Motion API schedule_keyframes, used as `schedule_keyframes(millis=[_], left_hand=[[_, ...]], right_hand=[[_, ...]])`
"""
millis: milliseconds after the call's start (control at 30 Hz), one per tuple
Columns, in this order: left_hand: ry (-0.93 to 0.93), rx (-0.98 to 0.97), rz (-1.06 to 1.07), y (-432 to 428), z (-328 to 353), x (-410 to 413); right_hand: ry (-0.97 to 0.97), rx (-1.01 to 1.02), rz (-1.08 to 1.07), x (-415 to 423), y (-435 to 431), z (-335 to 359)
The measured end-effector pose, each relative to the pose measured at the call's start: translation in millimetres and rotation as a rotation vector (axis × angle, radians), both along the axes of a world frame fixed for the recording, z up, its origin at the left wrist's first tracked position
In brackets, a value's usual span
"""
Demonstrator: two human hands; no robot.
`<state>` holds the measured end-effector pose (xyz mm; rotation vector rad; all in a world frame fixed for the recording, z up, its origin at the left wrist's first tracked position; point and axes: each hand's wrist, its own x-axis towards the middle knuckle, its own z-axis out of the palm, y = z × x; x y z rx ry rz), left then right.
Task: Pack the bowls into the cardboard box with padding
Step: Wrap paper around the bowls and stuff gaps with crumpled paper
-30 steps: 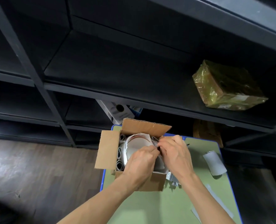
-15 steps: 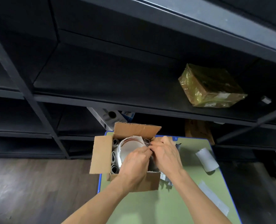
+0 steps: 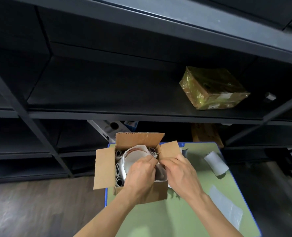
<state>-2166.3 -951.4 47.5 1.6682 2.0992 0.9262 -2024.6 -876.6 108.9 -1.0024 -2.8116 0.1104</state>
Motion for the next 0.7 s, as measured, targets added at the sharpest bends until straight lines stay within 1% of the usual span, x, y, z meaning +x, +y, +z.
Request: schedule_keyframes(millis=[233,333,467,600,700], left_hand=[[0.017,0.088,0.06,-3.0,5.2,0.6],[0.023,0.101,0.079,-4.9,11.6,2.2],[0.053,0.06,0.081,-6.7,13.3,5.3],[0.139,-0.035,-0.052,-5.0,13.5,7.9],[0.04,-0.029,-0.018,0.8,16.4,7.8]], right_hand=[[0.101,-0.072,-0.074,30.2,-2.2,2.4],[0.156,-0.096,-0.075,36.6,0.0,0.1],[0.193,-0.129,-0.066,47.6,8.3,-0.6],[0.219,-0.181,-0.077,70.8,24.5,-3.5],[0.218,-0.217,-0.108,94.7,35.3,-12.8]])
